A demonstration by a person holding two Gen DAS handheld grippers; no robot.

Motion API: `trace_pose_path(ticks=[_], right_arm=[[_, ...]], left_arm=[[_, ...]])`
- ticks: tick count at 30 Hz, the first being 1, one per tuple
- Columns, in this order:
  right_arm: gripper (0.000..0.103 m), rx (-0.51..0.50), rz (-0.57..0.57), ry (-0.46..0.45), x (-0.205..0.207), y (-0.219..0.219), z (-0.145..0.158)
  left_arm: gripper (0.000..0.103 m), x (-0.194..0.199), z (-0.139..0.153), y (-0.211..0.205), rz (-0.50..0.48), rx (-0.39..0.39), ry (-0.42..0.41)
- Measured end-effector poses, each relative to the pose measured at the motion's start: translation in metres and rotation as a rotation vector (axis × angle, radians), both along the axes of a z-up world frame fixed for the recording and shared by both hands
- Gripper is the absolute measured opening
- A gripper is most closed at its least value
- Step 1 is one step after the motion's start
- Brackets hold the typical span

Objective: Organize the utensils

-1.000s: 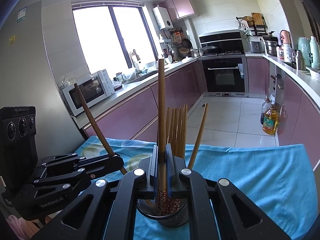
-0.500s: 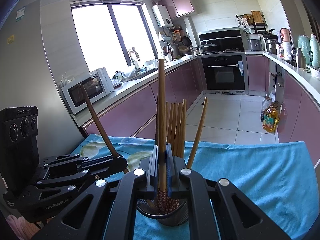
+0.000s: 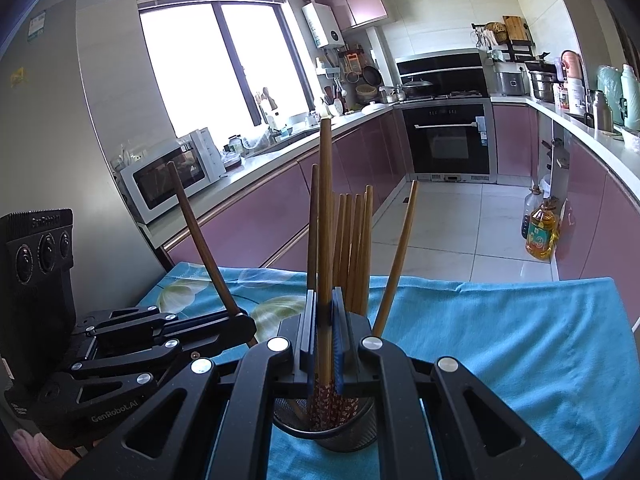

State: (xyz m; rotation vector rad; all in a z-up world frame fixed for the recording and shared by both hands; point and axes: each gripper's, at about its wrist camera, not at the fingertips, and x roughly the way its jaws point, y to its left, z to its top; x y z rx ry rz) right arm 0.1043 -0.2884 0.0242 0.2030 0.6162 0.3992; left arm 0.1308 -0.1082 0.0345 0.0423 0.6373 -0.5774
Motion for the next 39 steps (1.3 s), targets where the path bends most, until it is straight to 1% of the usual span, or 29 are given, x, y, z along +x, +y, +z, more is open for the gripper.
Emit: trace_pose_path(ticks=[2,4,6,9,10,11,12,13,14,15,16,17,18,19,20,21,22,23,24,25,26,27,28,31,35,39], right_arm=[[0.006,-0.003,0.002,0.009,0.002,0.001,-0.002],[0.009,-0.009,-0.004,0.017,0.004,0.002,-0.003],[0.009,-0.009,-0.007,0.021,0.004,0.002,-0.005],[0.01,-0.007,-0.015,0.022,0.002,0.001,-0.007],[0.01,-0.007,-0.016,0.023,0.001,0.001,-0.008],[0.011,-0.01,-0.018,0.023,0.0,0.001,-0.009],[0.014,-0.016,-0.02,0.021,-0.002,0.001,-0.009],[0.02,-0.025,-0.025,0.016,-0.004,0.002,-0.009],[0.023,-0.031,-0.027,0.011,-0.007,0.003,-0.01],[0.029,-0.038,-0.028,0.005,-0.011,0.004,-0.01],[0.034,-0.046,-0.031,0.0,-0.013,0.005,-0.01],[0.038,-0.055,-0.035,-0.006,-0.017,0.006,-0.011],[0.045,-0.064,-0.038,-0.013,-0.02,0.007,-0.012],[0.055,-0.075,-0.047,-0.022,-0.024,0.007,-0.013],[0.06,-0.083,-0.058,-0.029,-0.028,0.008,-0.014],[0.067,-0.092,-0.067,-0.037,-0.033,0.009,-0.015],[0.073,-0.102,-0.075,-0.042,-0.036,0.009,-0.017],[0.079,-0.115,-0.087,-0.05,-0.04,0.01,-0.02],[0.086,-0.126,-0.099,-0.061,-0.045,0.011,-0.022],[0.089,-0.136,-0.107,-0.069,-0.048,0.013,-0.024],[0.09,-0.152,-0.112,-0.077,-0.053,0.014,-0.026],[0.093,-0.166,-0.116,-0.083,-0.056,0.016,-0.028],[0.096,-0.18,-0.122,-0.09,-0.06,0.018,-0.03],[0.096,-0.206,-0.139,-0.12,-0.071,0.024,-0.035],[0.096,-0.213,-0.159,-0.152,-0.084,0.03,-0.039],[0.096,-0.225,-0.168,-0.193,-0.096,0.039,-0.038]], left_arm=[[0.008,0.003,-0.003,-0.001,0.0,0.004,0.007],[0.008,0.004,-0.007,-0.002,0.005,0.01,0.012],[0.01,0.006,-0.011,-0.001,0.009,0.014,0.018],[0.017,0.008,-0.016,0.001,0.011,0.016,0.019],[0.021,0.007,-0.017,0.002,0.012,0.015,0.017],[0.022,0.006,-0.018,0.003,0.01,0.013,0.016],[0.022,0.005,-0.02,0.005,0.009,0.01,0.011],[0.024,0.004,-0.021,0.006,0.009,0.008,0.009],[0.026,0.003,-0.022,0.008,0.011,0.004,0.007],[0.028,-0.001,-0.022,0.011,0.015,0.002,0.003],[0.033,-0.001,-0.024,0.014,0.023,0.0,-0.004],[0.036,-0.003,-0.025,0.017,0.034,-0.001,-0.011],[0.038,-0.005,-0.027,0.021,0.045,-0.002,-0.019],[0.043,-0.008,-0.028,0.025,0.058,-0.004,-0.027],[0.05,-0.011,-0.03,0.029,0.071,-0.005,-0.032],[0.056,-0.015,-0.032,0.033,0.089,-0.004,-0.039],[0.068,-0.018,-0.033,0.037,0.108,-0.003,-0.048],[0.076,-0.021,-0.035,0.043,0.133,-0.004,-0.058],[0.078,-0.025,-0.036,0.047,0.155,-0.003,-0.071],[0.083,-0.029,-0.037,0.052,0.176,0.001,-0.09],[0.093,-0.032,-0.037,0.056,0.197,0.002,-0.104],[0.098,-0.035,-0.038,0.06,0.219,0.001,-0.119],[0.098,-0.04,-0.039,0.066,0.239,-0.005,-0.138],[0.098,-0.05,-0.042,0.076,0.278,0.0,-0.174],[0.098,-0.068,-0.047,0.085,0.315,0.021,-0.221],[0.098,-0.084,-0.054,0.093,0.333,0.027,-0.244]])
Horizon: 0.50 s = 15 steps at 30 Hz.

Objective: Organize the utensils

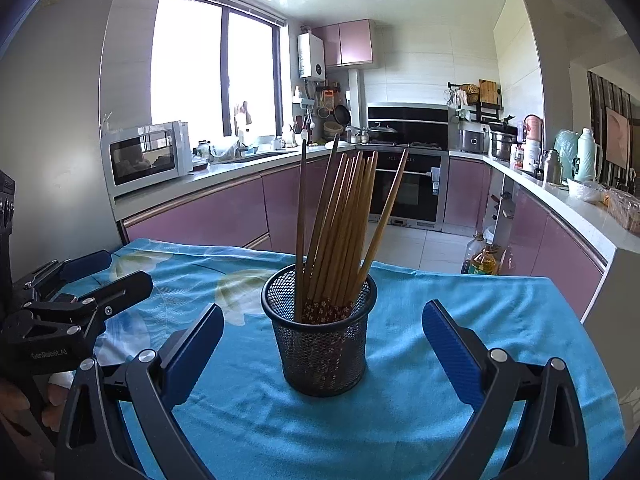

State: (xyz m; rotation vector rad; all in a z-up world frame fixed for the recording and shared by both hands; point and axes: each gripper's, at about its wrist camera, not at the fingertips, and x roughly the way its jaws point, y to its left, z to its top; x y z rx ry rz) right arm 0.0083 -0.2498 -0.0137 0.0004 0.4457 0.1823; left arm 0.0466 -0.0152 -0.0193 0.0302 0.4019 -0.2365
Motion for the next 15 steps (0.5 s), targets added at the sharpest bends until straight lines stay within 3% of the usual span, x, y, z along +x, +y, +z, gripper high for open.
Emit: trace_pose_path(ticks=[15], right_arm=[[0.096,-0.016,-0.004,-0.05,-0.025,0.019,-0.005]], left_arm=[[0.098,-0.042,-0.004,0.009,0.038,-0.001,-0.073]])
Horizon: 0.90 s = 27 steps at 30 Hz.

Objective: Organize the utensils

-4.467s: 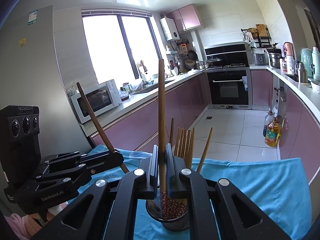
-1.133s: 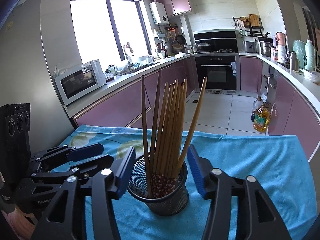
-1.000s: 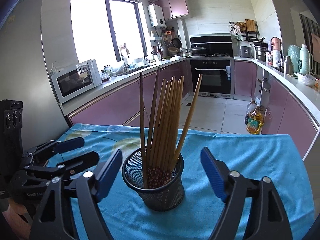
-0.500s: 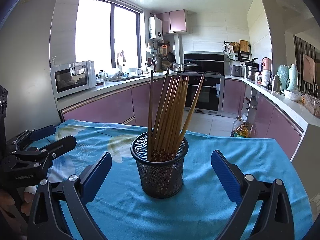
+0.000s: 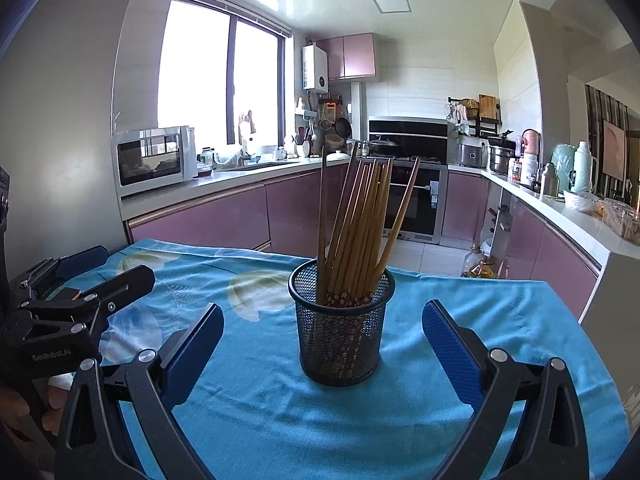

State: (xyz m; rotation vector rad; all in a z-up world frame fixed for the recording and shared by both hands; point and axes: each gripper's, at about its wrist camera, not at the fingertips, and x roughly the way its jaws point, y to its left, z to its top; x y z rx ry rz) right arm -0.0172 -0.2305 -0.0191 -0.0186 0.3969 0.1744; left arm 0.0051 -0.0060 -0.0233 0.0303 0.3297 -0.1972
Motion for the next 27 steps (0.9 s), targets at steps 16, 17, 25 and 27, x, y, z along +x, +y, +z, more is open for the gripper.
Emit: trace_pose_path(ticks=[16,17,25,27], right_arm=[[0.096,0.01,0.0,-0.013,-0.009,0.003,0.0],[0.096,0.011,0.0,-0.013,-0.009,0.003,0.0],[0.096,0.015,-0.009,-0.015,-0.011,0.004,0.0],[0.096,0.017,-0.012,-0.016,-0.012,0.003,0.0]], left_arm=[[0.098,-0.01,0.005,0.002,0.006,-0.011,-0.01],[0.098,-0.01,0.005,0.002,0.007,-0.012,-0.01],[0.098,-0.015,0.008,0.004,0.015,-0.013,-0.021],[0.098,-0.016,0.009,0.004,0.016,-0.013,-0.022]])
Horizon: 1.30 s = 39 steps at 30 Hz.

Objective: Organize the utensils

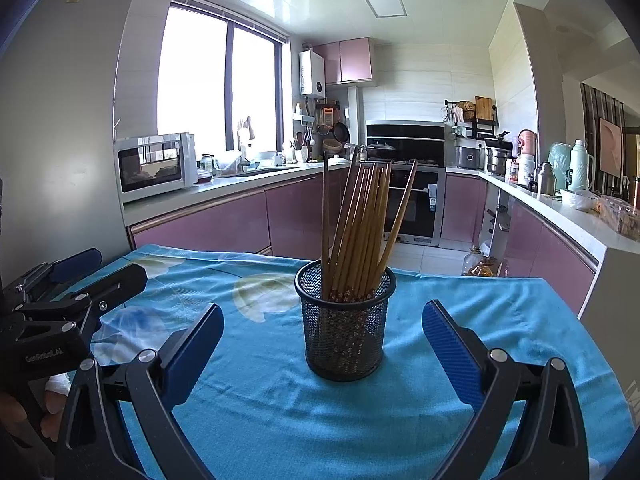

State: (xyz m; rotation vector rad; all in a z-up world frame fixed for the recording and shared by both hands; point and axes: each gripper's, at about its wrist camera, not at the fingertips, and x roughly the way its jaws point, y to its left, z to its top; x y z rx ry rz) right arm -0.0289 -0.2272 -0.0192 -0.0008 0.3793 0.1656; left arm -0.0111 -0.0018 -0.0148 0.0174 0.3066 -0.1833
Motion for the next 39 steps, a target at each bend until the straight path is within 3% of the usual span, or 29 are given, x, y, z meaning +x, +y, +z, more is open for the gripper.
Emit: trace_pose_path(ticks=[39], right_arm=[[0.096,0.003,-0.016,0.004,-0.0028,-0.0014,-0.0002]], left_arm=[[0.098,-0.0041,0.0013,0.0003,0.001,-0.005,-0.007]])
